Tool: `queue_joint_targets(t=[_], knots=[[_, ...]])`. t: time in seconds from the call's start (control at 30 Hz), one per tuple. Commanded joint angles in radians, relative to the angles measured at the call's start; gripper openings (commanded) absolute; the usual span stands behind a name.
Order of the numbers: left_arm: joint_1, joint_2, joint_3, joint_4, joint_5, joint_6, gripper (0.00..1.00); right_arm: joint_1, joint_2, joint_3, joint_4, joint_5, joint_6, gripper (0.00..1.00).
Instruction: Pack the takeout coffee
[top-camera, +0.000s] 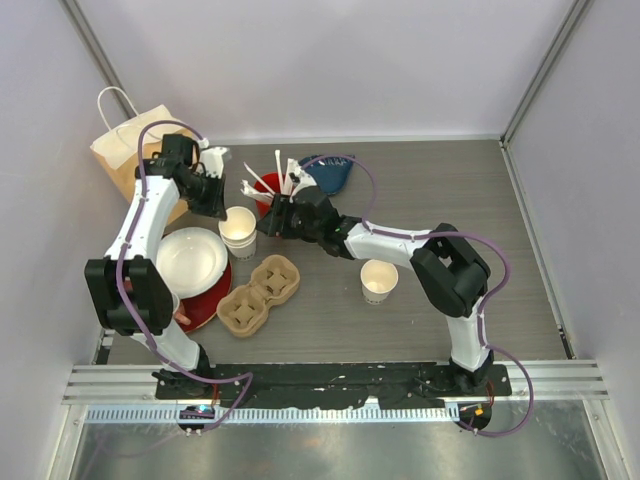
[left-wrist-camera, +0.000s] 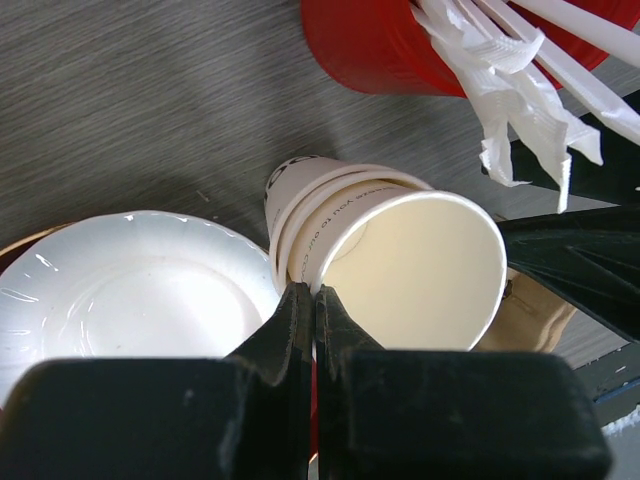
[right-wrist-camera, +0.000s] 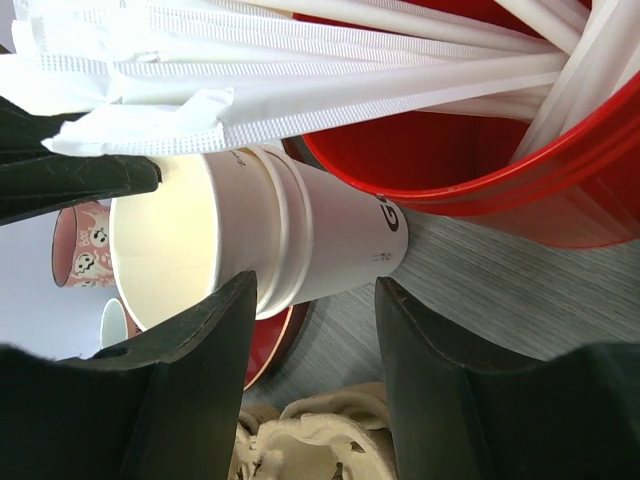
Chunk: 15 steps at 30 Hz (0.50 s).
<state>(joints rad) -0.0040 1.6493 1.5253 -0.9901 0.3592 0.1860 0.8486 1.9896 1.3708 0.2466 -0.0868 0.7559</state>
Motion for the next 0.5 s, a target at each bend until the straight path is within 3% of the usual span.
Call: queue_joint_targets(t=[0.0, 0.23, 0.47], knots=[[-0.001, -0.034, 0.021, 0.031, 0.072, -0.03, 0.0, 0.01, -0.015, 0.021, 0.036, 0.028, 0.003, 0.56], [-0.001, -0.036, 0.039, 0.022, 0.047, -0.022, 0.0, 0.013, -0.043, 0.014, 0.023, 0.042, -0.018, 0.56], [0.039, -0.1, 0.165, -0.033, -0.025, 0.009, 0.0, 0.017, -0.126, 0.005, -0.02, 0.078, -0.075, 0.56]])
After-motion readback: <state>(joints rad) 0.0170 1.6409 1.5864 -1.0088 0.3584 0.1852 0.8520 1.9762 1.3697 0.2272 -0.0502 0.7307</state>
